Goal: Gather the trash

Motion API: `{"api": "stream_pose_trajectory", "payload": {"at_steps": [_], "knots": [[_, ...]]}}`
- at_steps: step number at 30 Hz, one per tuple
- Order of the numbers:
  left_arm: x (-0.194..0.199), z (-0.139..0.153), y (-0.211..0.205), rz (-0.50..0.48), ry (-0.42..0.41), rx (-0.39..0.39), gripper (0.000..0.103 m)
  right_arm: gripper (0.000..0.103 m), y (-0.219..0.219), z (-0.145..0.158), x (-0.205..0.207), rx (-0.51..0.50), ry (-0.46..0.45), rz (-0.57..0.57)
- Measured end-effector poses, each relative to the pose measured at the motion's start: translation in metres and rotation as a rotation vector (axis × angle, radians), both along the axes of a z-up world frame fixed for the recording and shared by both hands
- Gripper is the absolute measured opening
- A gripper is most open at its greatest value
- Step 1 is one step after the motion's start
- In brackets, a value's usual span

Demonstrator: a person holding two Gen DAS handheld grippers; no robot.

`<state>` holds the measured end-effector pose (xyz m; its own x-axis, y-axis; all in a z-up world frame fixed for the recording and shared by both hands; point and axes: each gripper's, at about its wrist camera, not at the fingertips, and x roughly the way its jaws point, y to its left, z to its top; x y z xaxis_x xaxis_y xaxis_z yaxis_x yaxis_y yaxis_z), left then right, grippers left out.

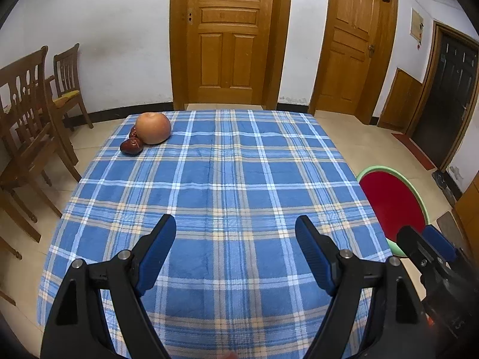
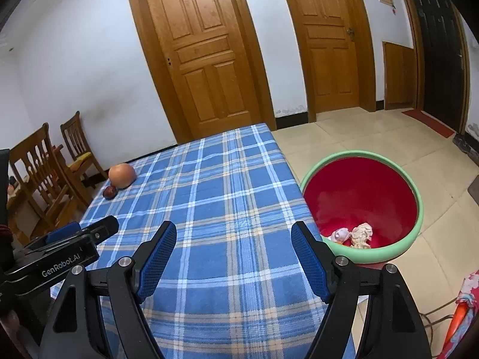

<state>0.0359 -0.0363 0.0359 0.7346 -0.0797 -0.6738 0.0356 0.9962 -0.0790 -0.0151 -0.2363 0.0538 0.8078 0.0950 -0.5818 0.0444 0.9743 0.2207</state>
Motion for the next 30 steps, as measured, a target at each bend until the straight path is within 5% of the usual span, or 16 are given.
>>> {"api": "stream_pose_trajectory", "payload": {"at_steps": [30], "knots": [[-0.0026, 0.0057, -0.0005, 0.0, -0.019, 0.002, 0.081, 0.08, 0.0021, 0.0007, -0.001, -0.004, -0.004, 0.005]]}}
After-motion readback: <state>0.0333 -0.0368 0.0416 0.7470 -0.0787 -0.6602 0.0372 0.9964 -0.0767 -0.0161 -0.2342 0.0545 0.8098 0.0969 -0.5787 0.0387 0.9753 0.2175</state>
